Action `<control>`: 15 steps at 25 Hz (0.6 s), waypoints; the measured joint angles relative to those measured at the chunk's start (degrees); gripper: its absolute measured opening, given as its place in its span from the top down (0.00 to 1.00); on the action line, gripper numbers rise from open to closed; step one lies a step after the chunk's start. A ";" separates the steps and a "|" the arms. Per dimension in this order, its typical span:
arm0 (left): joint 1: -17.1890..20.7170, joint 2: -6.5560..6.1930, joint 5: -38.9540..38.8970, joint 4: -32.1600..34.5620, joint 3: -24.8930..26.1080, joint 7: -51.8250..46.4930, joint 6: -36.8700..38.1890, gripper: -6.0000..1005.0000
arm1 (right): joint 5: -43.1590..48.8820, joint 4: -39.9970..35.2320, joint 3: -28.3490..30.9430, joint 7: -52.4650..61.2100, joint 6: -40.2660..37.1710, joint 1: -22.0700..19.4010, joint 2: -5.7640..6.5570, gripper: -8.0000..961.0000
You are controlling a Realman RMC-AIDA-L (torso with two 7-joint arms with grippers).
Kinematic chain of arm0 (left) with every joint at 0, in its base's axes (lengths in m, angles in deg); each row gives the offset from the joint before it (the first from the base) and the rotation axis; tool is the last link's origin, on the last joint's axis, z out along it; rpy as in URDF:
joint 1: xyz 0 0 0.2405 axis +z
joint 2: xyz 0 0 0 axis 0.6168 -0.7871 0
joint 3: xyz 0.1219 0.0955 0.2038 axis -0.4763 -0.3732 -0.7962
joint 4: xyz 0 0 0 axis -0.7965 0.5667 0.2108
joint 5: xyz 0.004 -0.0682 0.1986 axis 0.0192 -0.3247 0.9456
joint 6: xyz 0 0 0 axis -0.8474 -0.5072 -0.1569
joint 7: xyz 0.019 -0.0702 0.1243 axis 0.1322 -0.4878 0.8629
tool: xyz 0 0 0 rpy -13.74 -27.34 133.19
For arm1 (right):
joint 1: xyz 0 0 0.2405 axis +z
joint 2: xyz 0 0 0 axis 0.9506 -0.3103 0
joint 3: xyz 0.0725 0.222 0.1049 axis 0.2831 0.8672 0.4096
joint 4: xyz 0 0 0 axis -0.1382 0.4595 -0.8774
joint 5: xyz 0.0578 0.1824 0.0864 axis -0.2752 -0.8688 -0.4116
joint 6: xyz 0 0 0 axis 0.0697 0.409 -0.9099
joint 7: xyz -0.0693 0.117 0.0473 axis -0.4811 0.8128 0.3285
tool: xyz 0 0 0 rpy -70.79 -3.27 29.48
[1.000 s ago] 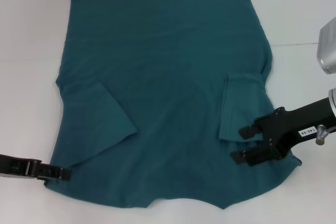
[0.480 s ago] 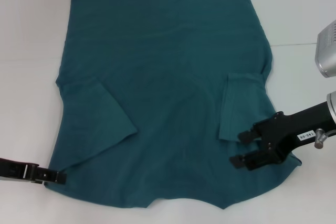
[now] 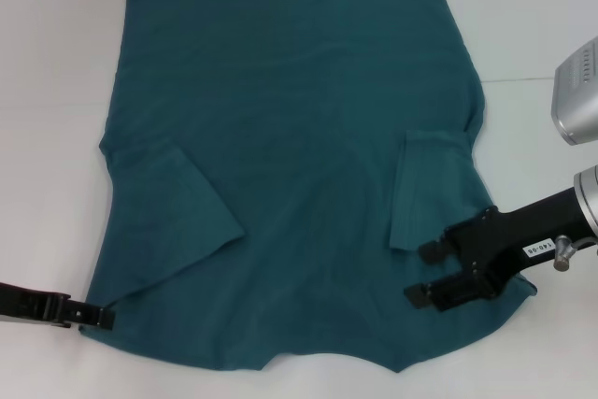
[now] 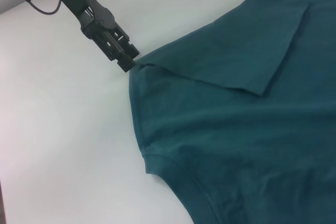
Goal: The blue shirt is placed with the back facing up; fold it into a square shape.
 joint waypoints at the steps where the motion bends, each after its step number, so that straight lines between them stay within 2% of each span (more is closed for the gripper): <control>1: 0.00 0.03 0.00 -0.02 0.00 0.00 -0.02 0.30 | 0.00 0.01 0.00 0.00 0.03 0.05 0.00 0.25; 9: -0.07 0.14 0.00 -0.11 0.00 0.07 -0.08 0.32 | 0.00 1.01 0.00 -0.15 0.05 0.55 0.00 0.25; 10: -1.74 0.09 -0.08 -3.39 0.47 -0.10 -0.88 0.32 | -0.01 2.47 -0.70 -0.92 -0.21 0.38 0.00 0.25; 13: -1.77 0.35 0.07 -3.42 0.03 -0.18 -0.87 0.53 | -0.15 2.47 -0.70 -0.92 -0.39 0.36 0.00 0.29; 15: -1.77 0.41 0.11 -3.43 0.17 -0.33 -0.87 0.59 | -0.22 2.46 -0.70 -0.92 -0.39 0.35 0.00 0.33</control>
